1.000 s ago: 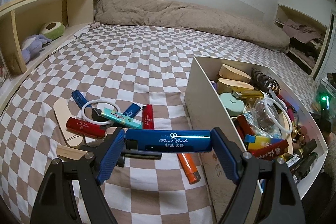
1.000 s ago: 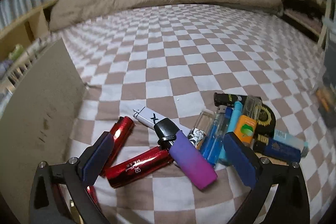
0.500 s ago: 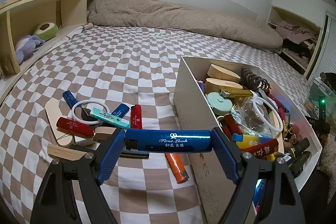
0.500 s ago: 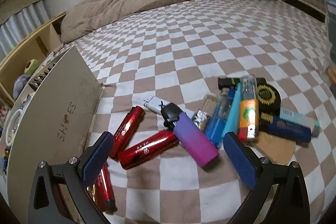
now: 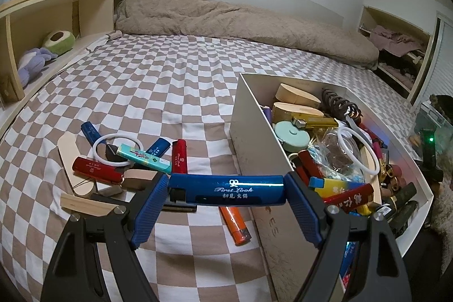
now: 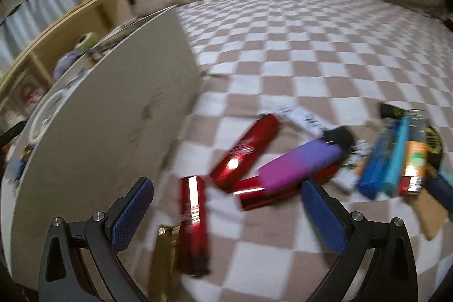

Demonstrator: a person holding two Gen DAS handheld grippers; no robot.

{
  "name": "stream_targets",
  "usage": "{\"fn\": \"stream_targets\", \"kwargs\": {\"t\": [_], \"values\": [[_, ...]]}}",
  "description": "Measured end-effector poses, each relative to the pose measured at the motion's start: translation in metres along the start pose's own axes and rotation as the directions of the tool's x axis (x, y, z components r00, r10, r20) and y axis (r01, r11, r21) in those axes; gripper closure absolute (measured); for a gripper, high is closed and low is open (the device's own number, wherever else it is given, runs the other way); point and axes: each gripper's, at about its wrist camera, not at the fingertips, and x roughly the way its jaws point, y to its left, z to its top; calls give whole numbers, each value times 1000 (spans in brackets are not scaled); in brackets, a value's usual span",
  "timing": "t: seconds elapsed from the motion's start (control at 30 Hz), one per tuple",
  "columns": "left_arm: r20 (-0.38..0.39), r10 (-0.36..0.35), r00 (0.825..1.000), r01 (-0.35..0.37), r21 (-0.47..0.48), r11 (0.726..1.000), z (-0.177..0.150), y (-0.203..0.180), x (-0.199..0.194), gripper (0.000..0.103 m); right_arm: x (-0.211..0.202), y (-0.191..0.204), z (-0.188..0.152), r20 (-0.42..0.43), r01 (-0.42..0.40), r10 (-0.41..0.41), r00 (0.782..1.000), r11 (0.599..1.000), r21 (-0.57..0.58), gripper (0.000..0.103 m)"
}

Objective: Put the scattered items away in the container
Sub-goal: 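Lift the blue lighter with the left tool while the right tool reaches toward the red lighters, then close the right tool on the purple-pink gradient lighter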

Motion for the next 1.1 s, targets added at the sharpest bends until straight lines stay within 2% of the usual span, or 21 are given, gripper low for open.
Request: {"fn": "stream_targets", "kwargs": {"t": [0.1,0.17,0.27,0.33,0.43,0.57,0.77,0.9,1.1], "values": [[2,0,1000,0,-2,1000,0,0,0,20,-3,7,0,10,32,-31,999,999,-37,0],[5,-1,1000,1,-5,1000,0,0,-1,20,-9,3,1,43,91,-89,995,995,-33,0],[5,-4,1000,4,-6,1000,0,1,-2,20,-13,-12,7,85,173,-173,981,985,-1,0],[6,-8,1000,8,-6,1000,-1,1,-2,20,-14,-24,11,98,191,-191,977,982,11,0],[10,-11,1000,11,-4,1000,-1,1,-3,20,-10,-38,16,105,150,-151,983,989,13,0],[12,-17,1000,17,-6,1000,-1,1,-5,20,1,-41,19,74,78,-78,994,997,-5,0],[6,-10,1000,10,-9,1000,-1,2,-4,20,9,-41,27,50,108,-105,993,992,-59,0],[-2,-4,1000,4,-11,1000,-1,2,-3,20,18,-46,30,11,88,-87,996,994,-70,0],[0,-3,1000,3,-2,1000,-1,-1,-4,20,7,-29,17,35,89,-85,996,986,-138,0]]}}
